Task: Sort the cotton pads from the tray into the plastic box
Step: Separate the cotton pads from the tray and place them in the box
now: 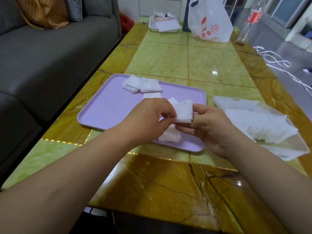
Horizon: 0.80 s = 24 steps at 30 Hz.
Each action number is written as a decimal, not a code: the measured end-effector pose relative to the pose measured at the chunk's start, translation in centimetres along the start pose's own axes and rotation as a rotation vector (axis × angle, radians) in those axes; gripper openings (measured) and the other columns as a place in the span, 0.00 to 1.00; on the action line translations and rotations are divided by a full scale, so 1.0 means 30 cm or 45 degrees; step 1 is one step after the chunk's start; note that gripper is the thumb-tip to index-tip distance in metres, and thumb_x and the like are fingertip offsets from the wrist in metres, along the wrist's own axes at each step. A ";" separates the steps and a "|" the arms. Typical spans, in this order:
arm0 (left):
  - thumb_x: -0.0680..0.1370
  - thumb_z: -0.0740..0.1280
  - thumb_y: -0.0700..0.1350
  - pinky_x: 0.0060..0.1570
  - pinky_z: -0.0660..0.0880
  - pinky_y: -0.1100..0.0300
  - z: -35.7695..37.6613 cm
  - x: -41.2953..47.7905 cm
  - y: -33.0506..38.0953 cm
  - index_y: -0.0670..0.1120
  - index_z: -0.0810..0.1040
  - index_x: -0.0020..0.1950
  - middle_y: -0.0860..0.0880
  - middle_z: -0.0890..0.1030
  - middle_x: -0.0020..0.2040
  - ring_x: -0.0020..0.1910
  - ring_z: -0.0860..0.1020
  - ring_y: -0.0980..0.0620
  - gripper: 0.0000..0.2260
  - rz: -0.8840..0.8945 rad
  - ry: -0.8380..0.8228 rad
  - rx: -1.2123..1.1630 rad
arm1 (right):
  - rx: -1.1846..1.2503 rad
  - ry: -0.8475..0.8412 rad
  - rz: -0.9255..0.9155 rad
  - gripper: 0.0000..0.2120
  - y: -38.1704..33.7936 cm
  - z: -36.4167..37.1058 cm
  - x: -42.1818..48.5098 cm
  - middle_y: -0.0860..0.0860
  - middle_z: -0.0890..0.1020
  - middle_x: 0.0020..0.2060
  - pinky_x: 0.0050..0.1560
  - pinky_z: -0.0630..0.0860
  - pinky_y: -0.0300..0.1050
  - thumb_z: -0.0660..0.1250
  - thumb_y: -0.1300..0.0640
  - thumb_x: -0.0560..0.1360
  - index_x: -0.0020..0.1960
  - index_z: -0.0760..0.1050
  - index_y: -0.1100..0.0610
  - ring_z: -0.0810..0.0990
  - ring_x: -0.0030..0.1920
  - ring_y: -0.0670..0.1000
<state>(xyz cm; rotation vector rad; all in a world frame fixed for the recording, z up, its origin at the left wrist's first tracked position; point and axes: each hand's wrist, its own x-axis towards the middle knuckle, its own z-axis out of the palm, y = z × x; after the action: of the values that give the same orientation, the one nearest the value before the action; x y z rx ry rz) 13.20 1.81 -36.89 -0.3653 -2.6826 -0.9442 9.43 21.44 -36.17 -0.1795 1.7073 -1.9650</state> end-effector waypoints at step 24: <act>0.76 0.71 0.41 0.39 0.78 0.55 0.003 0.006 0.013 0.48 0.84 0.47 0.54 0.82 0.46 0.33 0.76 0.56 0.03 0.064 0.371 0.102 | -0.073 0.124 0.118 0.10 0.031 0.009 0.010 0.60 0.88 0.49 0.60 0.81 0.56 0.66 0.60 0.82 0.57 0.82 0.65 0.88 0.52 0.58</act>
<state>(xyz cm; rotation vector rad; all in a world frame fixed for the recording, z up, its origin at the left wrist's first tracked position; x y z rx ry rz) 13.14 2.18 -36.67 -0.2547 -2.4259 -0.8043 9.56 20.99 -37.09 -0.0248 1.8019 -1.8866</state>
